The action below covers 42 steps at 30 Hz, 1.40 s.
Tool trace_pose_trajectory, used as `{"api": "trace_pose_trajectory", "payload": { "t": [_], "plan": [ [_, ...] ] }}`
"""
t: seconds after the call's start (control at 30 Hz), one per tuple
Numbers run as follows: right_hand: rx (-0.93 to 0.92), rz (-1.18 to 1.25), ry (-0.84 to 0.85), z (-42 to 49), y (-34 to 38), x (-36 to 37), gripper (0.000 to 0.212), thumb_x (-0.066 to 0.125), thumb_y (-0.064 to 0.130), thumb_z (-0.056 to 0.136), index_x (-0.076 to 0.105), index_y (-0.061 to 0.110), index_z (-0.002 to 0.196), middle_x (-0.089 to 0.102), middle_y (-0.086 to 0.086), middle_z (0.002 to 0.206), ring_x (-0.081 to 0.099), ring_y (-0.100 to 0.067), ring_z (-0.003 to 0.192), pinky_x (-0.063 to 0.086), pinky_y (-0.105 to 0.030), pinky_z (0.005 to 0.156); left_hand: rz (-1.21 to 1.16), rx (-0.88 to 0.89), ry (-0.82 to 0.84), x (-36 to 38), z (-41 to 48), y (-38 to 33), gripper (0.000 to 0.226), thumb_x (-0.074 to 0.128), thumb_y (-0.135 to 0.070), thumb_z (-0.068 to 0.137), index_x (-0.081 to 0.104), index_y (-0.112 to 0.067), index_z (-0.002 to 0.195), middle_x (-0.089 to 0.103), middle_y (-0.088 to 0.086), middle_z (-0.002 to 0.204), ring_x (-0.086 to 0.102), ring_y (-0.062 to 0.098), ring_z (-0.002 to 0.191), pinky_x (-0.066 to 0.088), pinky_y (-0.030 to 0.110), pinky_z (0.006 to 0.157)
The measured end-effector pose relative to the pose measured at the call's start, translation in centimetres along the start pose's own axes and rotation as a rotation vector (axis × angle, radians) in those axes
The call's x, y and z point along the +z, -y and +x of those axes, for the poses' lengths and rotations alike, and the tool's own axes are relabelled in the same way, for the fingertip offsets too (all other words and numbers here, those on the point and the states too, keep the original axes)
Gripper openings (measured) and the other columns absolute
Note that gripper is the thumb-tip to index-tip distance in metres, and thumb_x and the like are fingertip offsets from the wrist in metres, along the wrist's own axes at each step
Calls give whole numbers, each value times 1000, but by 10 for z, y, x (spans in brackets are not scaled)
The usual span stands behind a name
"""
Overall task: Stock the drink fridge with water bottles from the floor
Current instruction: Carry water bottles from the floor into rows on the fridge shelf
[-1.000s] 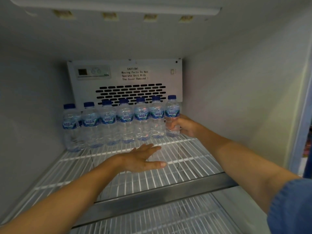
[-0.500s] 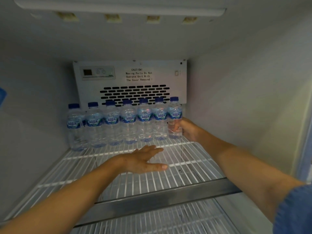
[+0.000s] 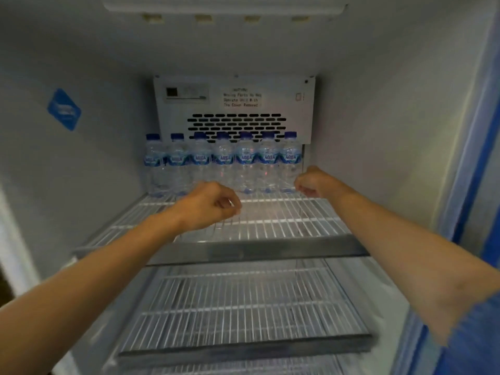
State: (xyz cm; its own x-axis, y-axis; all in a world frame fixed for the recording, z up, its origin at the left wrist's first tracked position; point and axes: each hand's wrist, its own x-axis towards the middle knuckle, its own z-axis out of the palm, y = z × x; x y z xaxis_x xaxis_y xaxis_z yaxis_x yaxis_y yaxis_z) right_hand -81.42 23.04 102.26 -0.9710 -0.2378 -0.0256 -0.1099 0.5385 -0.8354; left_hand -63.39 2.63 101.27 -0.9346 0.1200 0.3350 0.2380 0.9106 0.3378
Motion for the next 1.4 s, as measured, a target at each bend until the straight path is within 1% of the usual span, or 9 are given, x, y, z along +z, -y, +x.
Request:
{"api": "trace_pose_trajectory", "payload": {
  "t": [0.13, 0.2, 0.33, 0.47, 0.6, 0.77, 0.97, 1.23, 1.4],
  "plan": [
    [-121, -162, -102, -72, 24, 21, 6, 58, 3, 86, 53, 5, 90, 46, -5, 68, 45, -15, 56, 38, -25, 49, 72, 54, -316, -19, -61, -11, 13, 65, -13, 86, 73, -15, 96, 72, 3, 78, 66, 15, 69, 56, 31, 71],
    [-262, -202, -152, -107, 40, 46, 18, 55, 6, 86, 48, 8, 70, 44, -5, 63, 41, -15, 53, 38, -26, 56, 65, 49, -418, -27, -104, -13, 13, 65, -15, 84, 72, -14, 95, 69, 0, 71, 64, 14, 63, 54, 29, 67],
    [-547, 164, 55, -220, 60, 121, 9, 68, 7, 84, 64, 12, 89, 58, 1, 69, 54, -6, 63, 46, -22, 61, 74, -111, -446, -31, -225, -4, 16, 66, -19, 83, 69, -16, 98, 62, -9, 65, 58, 8, 62, 46, 23, 70],
    [-549, 266, 443, -336, 34, 231, 18, 66, 4, 86, 63, 12, 101, 64, 1, 75, 61, -2, 58, 47, -18, 54, 74, -391, -316, -11, -382, 23, 17, 68, -17, 83, 67, -18, 100, 63, -9, 67, 57, 7, 63, 45, 21, 67],
    [-366, 134, 789, -414, -46, 348, 18, 67, 6, 86, 62, 10, 102, 63, -3, 75, 59, 2, 52, 44, -19, 52, -1, -735, -232, 39, -541, 42, 17, 70, -15, 81, 68, -17, 98, 58, -11, 63, 56, 8, 62, 44, 24, 68],
    [-134, -10, 1006, -499, -153, 463, 24, 72, 19, 84, 64, 11, 105, 68, -7, 86, 63, -13, 73, 48, -22, 59, -149, -1121, -135, 135, -697, 46, 17, 68, -19, 83, 67, -20, 100, 63, -8, 75, 62, 7, 71, 40, 10, 62],
    [4, -192, 1181, -575, -309, 599, 33, 78, 19, 77, 62, 13, 105, 63, -4, 92, 58, -14, 82, 43, -10, 56, -368, -1630, -166, 309, -845, 44, 25, 65, -19, 84, 62, -16, 109, 66, 1, 85, 64, 17, 81, 49, 27, 77],
    [33, -352, 1275, -634, -527, 752, 44, 80, 13, 74, 60, 10, 113, 60, -5, 103, 55, -15, 87, 42, -14, 65, -400, -1988, -570, 544, -968, 51, 25, 68, -8, 78, 53, -19, 96, 57, 2, 88, 58, 23, 84, 43, 27, 68],
    [-41, -401, 1311, -665, -642, 830, 52, 81, 15, 71, 59, 13, 118, 61, -2, 110, 55, -15, 92, 42, -20, 78, -255, -2093, -810, 668, -993, 70, 41, 68, -6, 78, 52, -9, 115, 48, 1, 111, 47, 17, 103, 36, 21, 88]
  ]
}}
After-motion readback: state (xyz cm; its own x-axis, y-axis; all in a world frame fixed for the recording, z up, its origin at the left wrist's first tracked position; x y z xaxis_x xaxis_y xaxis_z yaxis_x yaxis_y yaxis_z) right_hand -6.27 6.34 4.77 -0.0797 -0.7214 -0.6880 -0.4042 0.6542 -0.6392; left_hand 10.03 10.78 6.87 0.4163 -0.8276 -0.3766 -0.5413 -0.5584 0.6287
